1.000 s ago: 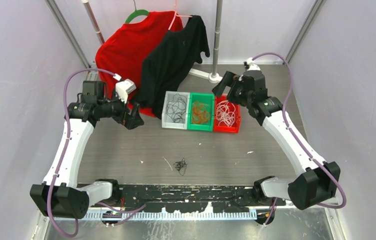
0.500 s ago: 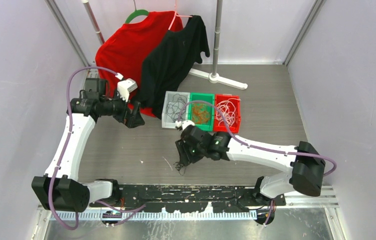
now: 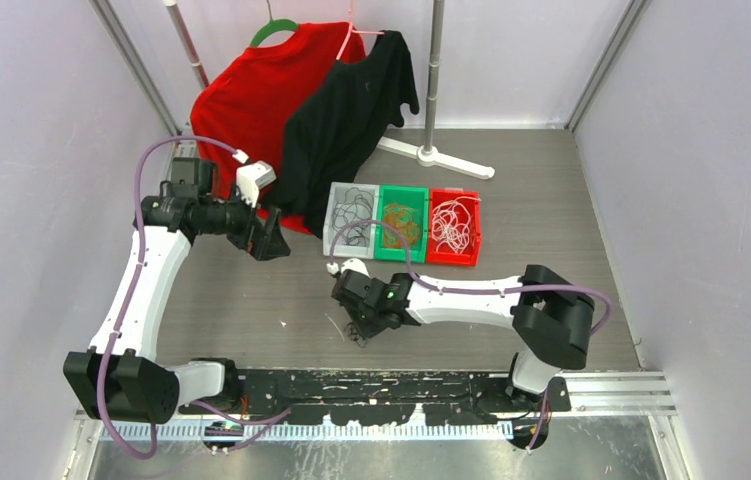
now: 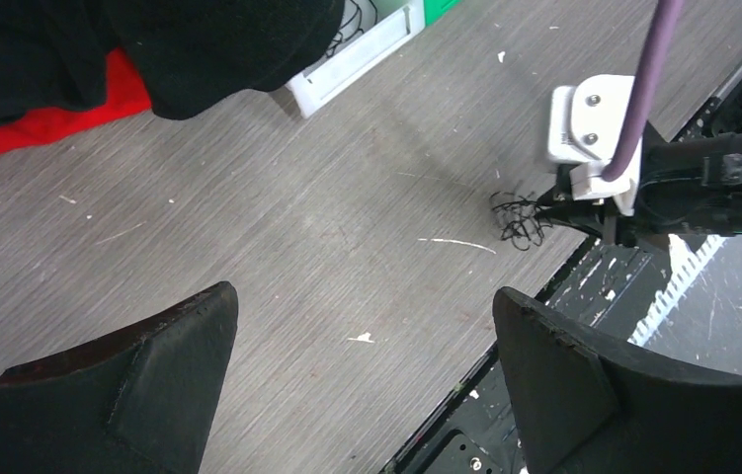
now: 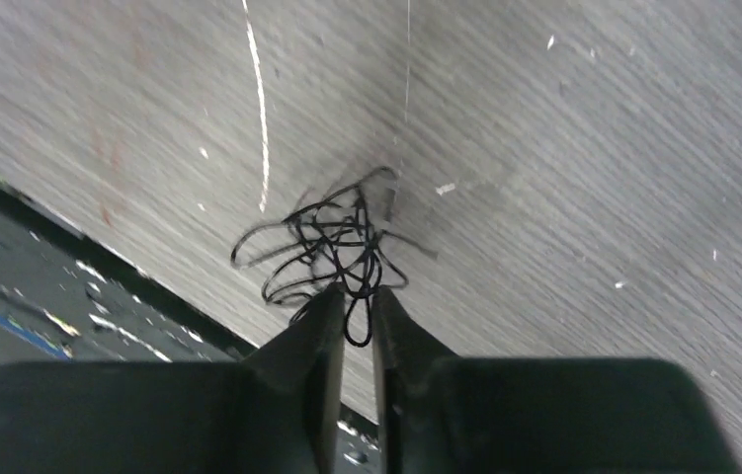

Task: Untangle the cables
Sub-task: Pick up the cable at the center of the board.

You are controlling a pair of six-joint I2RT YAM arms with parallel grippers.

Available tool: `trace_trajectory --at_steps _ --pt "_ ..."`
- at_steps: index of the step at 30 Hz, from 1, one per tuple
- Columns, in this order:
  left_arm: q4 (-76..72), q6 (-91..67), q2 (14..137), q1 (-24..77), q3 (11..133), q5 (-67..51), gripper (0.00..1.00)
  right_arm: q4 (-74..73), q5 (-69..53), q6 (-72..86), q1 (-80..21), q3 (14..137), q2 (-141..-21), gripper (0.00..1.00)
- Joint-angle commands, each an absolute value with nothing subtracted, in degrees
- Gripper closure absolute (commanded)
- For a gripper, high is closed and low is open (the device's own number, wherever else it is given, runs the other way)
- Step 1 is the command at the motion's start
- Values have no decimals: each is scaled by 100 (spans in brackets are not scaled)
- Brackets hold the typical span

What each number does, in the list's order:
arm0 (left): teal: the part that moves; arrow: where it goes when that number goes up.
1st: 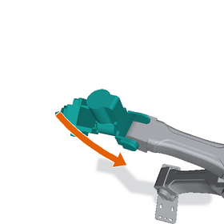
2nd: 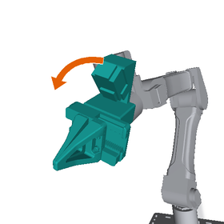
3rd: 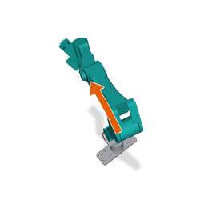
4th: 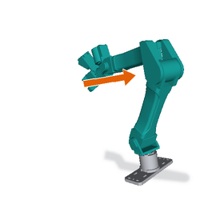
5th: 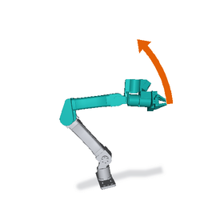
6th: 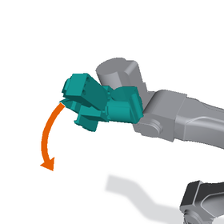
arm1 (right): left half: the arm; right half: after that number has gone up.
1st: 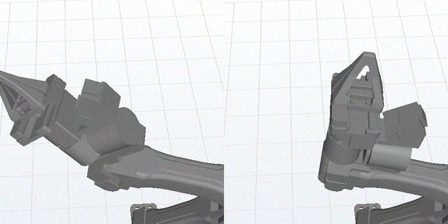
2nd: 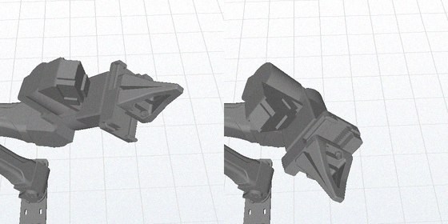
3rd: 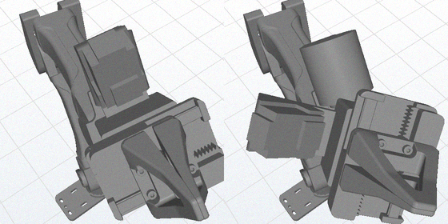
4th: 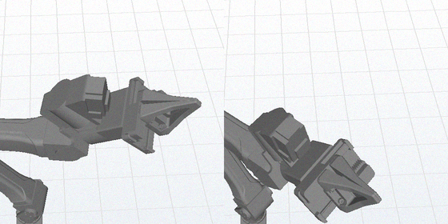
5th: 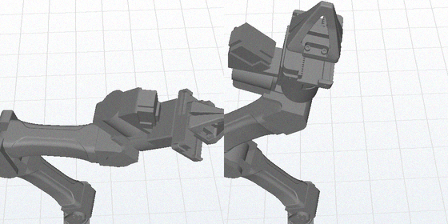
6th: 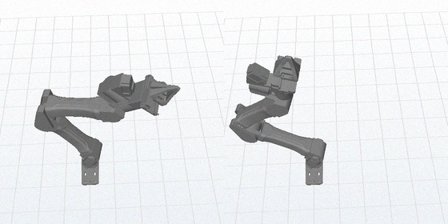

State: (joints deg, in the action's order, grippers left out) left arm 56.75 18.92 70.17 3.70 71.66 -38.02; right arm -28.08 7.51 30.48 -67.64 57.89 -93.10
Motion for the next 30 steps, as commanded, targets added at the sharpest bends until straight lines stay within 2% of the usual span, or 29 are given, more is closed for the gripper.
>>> trace_trajectory --at_steps 1,2,3,20,30 --pt "5892 2105 6987 338 7397 -4198 0 -2491 1149 2932 -6750 6402 -9461 91" --pt "5955 2151 6994 335 7419 -4239 0 -2499 1156 2907 -6750 6464 -9481 98" --pt "6012 2198 6996 334 7438 -4271 0 -2485 1166 2893 -6750 6498 -9480 99" --pt "6840 2690 7020 655 7260 -5618 8 -2443 898 2233 -6599 7025 -8366 99" --pt "6669 2490 6496 1375 6991 -5635 1 -1541 -97 2237 -6434 6735 -7824 99"
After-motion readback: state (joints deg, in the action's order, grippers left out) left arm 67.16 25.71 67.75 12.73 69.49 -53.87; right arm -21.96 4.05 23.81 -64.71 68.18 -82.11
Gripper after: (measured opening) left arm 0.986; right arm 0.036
